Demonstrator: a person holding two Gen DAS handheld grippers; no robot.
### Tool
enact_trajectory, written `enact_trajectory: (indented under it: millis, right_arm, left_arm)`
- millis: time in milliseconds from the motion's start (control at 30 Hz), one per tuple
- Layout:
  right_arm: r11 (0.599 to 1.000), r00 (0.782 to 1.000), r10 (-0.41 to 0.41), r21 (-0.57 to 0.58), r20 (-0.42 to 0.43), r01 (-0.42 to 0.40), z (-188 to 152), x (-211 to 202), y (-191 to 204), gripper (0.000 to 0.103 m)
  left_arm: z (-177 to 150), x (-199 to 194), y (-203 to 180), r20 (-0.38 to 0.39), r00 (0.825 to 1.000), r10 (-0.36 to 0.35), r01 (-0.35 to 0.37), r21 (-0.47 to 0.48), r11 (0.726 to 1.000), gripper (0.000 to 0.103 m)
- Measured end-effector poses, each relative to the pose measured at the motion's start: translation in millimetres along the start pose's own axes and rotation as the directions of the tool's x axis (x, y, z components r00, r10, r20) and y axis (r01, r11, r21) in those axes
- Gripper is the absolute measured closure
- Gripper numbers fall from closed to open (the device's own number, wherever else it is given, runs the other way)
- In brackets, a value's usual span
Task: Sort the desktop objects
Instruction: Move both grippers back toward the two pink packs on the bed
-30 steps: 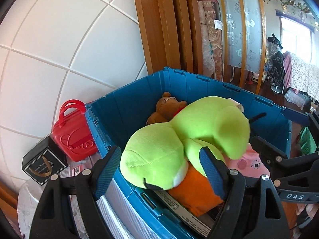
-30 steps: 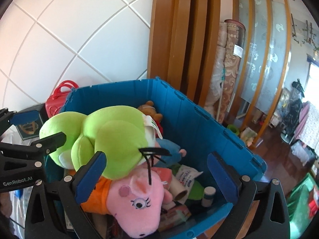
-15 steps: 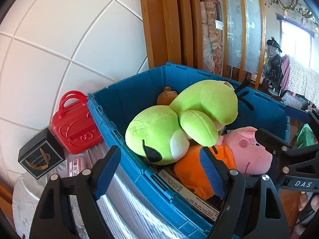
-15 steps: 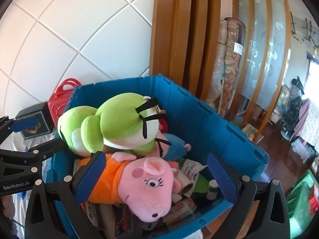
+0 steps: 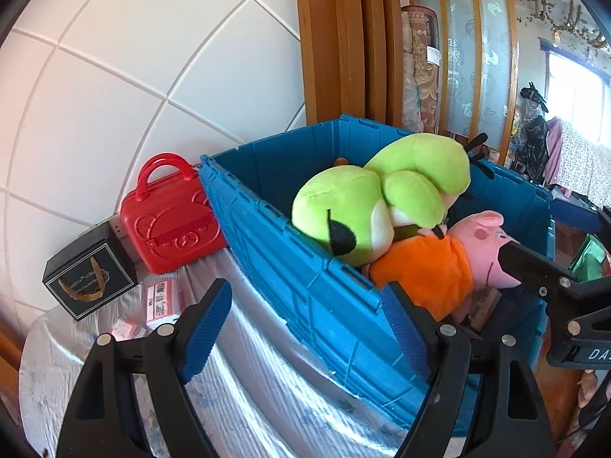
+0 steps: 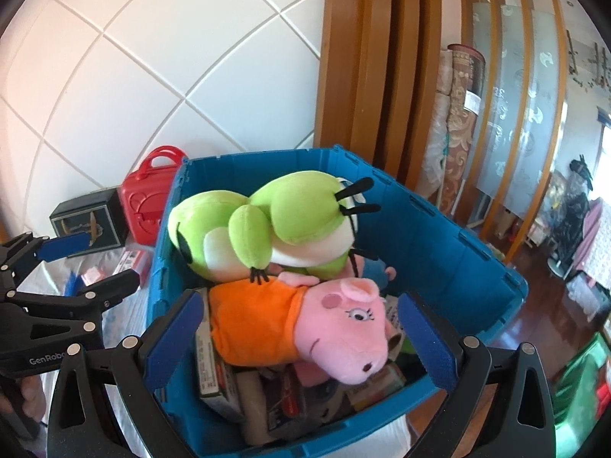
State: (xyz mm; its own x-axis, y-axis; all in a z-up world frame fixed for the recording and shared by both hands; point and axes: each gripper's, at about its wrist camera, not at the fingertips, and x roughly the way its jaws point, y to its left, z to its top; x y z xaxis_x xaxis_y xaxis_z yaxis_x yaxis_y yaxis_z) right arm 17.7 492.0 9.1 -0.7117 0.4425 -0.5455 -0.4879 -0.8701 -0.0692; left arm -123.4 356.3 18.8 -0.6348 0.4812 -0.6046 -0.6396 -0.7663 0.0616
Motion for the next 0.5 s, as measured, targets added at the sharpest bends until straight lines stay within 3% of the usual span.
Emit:
enact_trajectory:
  millis: [233,500]
  right_arm:
    - [0.996,0.997,0.081,-0.043,-0.004,-0.081,-0.8,0.4,56.6,0.000]
    - [0.971,0.981,0.195,-0.135,-0.014,-0.195,4.8,8.1,144.6,0.000]
  left_arm:
    - [-35.8,-14.3,59.3,-0.033,0.997,0.064,-0.066,-0.064,0.996,0.022]
    - [-72.8,-31.0,142.4,-0.064,0.987,0.149,-0.158,-0.171,0.972,0.022]
